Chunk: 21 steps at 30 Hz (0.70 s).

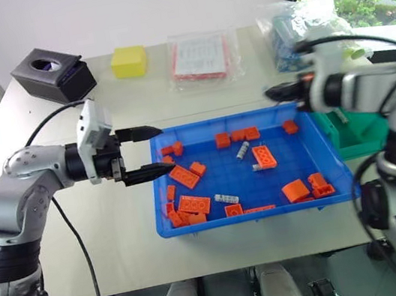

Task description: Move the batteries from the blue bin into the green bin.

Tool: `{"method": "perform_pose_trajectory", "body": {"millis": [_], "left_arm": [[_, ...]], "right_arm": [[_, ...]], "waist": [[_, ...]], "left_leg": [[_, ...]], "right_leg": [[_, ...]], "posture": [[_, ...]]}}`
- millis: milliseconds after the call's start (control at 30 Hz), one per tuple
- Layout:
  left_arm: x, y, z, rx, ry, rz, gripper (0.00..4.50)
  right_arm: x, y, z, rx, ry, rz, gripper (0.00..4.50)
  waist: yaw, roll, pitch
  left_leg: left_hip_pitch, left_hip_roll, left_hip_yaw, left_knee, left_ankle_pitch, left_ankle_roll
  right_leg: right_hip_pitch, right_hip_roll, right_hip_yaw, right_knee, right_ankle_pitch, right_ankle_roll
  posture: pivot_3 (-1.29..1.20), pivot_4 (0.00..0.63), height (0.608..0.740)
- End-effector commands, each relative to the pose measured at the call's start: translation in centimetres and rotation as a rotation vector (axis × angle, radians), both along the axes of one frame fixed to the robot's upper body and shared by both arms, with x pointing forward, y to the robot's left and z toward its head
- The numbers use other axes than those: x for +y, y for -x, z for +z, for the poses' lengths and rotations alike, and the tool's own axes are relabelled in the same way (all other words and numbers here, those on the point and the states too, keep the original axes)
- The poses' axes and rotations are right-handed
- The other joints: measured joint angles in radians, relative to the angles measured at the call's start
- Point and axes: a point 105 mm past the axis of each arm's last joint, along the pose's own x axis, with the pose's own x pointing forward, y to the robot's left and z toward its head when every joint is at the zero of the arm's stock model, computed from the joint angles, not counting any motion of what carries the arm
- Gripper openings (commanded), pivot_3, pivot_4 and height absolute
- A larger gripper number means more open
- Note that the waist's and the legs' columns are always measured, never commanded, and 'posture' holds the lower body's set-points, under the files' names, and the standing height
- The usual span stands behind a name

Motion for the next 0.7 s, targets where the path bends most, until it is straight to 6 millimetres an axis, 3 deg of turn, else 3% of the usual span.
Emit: {"method": "perform_pose_trajectory", "body": {"millis": [33,100,200,267,300,433,500,600,700], "left_arm": [[-0.4,0.0,0.7,-0.044,0.010,-0.027,4.50],[-0.7,-0.1,0.8,-0.046,0.017,-0.034,4.50],[-1.1,-0.2,0.9,-0.048,0.025,-0.046,4.50],[-1.3,-0.3,1.0,-0.050,0.027,-0.053,4.50],[-1.3,-0.4,1.0,-0.050,0.028,-0.055,4.50],[-1.5,-0.5,1.2,-0.054,0.031,-0.060,4.50],[-1.4,-0.4,1.3,-0.053,0.031,-0.062,4.50],[-1.3,-0.2,1.2,-0.049,0.028,-0.064,4.50],[-1.3,0.0,1.1,-0.044,0.024,-0.068,4.50]], "right_arm": [[-5.1,0.8,0.7,-0.033,0.078,-0.148,0.08],[-7.7,1.2,-0.2,-0.014,0.111,-0.229,0.08],[-9.8,1.8,-2.2,0.025,0.134,-0.283,0.08],[-10.4,2.0,-3.6,0.043,0.139,-0.300,1.10],[-10.7,2.0,-4.0,0.035,0.157,-0.315,1.38],[-11.4,1.6,-3.5,-0.070,0.283,-0.291,3.30],[-9.5,1.6,-2.0,-0.155,0.262,-0.168,3.30],[-4.2,2.7,-0.1,-0.253,0.171,0.122,3.30],[0.6,4.5,-0.5,-0.265,0.134,0.382,3.30]], "waist": [[0.000,-0.001,0.001],[-0.005,-0.001,0.001],[-0.005,-0.002,0.001],[-0.002,-0.002,0.001],[-0.001,-0.002,0.001],[-0.001,-0.002,0.002],[-0.002,-0.002,0.002],[-0.003,-0.003,0.002],[0.000,-0.003,0.002]], "left_leg": [[0.000,0.000,0.001,-0.001,0.000,0.000],[0.001,0.001,0.009,-0.001,0.000,0.000],[0.002,0.002,0.012,-0.001,0.000,0.000],[0.002,0.003,0.013,-0.001,0.000,0.000],[0.002,0.003,0.013,0.000,0.000,0.000],[0.002,0.006,0.014,0.000,0.000,0.000],[0.002,0.007,0.015,0.000,0.000,0.000],[0.002,0.010,0.014,0.000,0.000,0.000],[0.002,0.012,0.014,0.000,0.000,0.000]], "right_leg": [[0.000,0.000,0.000,-0.001,0.000,0.000],[-0.001,0.000,0.002,-0.001,0.000,0.000],[-0.001,0.000,0.005,-0.001,0.000,0.000],[-0.001,0.000,0.006,-0.001,0.000,0.000],[-0.001,0.000,0.006,-0.001,0.000,0.000],[-0.001,0.001,0.007,-0.001,0.000,0.000],[-0.002,0.001,0.007,-0.001,0.000,0.000],[-0.001,0.004,0.007,-0.002,0.000,0.000],[-0.001,0.007,0.007,-0.003,0.001,-0.001]], "posture": [[0.00,0.150,0.692],[0.00,0.150,0.692],[0.00,0.150,0.692],[0.00,0.150,0.692],[0.00,0.150,0.692],[0.00,0.150,0.692],[0.00,0.150,0.692],[0.00,0.150,0.692],[0.00,0.150,0.692]]}}
